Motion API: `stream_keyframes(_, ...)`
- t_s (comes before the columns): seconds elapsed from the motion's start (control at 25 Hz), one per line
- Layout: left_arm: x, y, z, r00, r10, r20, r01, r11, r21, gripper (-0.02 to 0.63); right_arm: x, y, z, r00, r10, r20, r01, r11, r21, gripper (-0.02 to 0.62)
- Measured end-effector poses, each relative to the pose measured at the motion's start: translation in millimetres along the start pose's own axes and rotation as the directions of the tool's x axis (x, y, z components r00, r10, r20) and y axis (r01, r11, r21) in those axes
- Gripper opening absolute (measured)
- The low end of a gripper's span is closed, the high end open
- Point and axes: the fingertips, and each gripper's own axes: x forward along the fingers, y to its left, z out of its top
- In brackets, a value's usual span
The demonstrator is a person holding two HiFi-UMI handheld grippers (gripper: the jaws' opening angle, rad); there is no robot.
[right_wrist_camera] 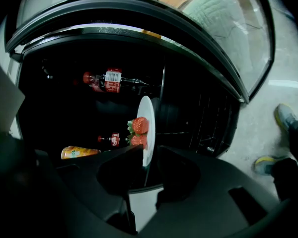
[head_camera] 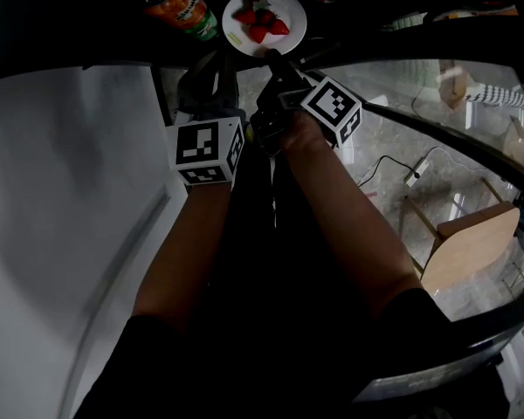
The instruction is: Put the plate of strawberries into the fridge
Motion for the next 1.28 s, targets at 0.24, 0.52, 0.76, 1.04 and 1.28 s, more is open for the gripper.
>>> stream_keyframes(0.24,2.8,-2.7,-1.6,1.000,-0.001,-0.001,0.001,1.000,0.001,0.006,-14.7,4.2,0.3,1.000,-0.026,-0.012,0.024,0.985,-0.171,0.067)
stream_keyframes(0.52,5.1,-5.7,-6.1,1.000,-0.001,-0.002,0.001,1.000,-0.001,0.006,-25.0,30.7,13.6,0.997,-0.058,0.042,0.072,0.770,-0.634,0.066)
stream_keyframes(0.76,6.7,-5.0,-13.4,1.000,0.006,-0.012,-0.006,1.000,-0.004,0.006,-28.6,59.3,14.5,0.997,-0.018,0.074,0.075,0.414,-0.907,0.005)
stream_keyframes(1.04,13.2,2.4,-9.5,0.999,0.023,0.037,-0.023,1.000,0.001,0.006,-29.2,44.6,1.7,0.998,-0.019,0.063,0.065,0.173,-0.983,0.005)
stream_keyframes(1.28,10.5,9.6,-3.4,0.995,0.044,0.095,-0.045,0.999,0.011,0.006,-25.0,32.7,-11.6,0.999,-0.009,0.033,0.033,0.093,-0.995,0.005)
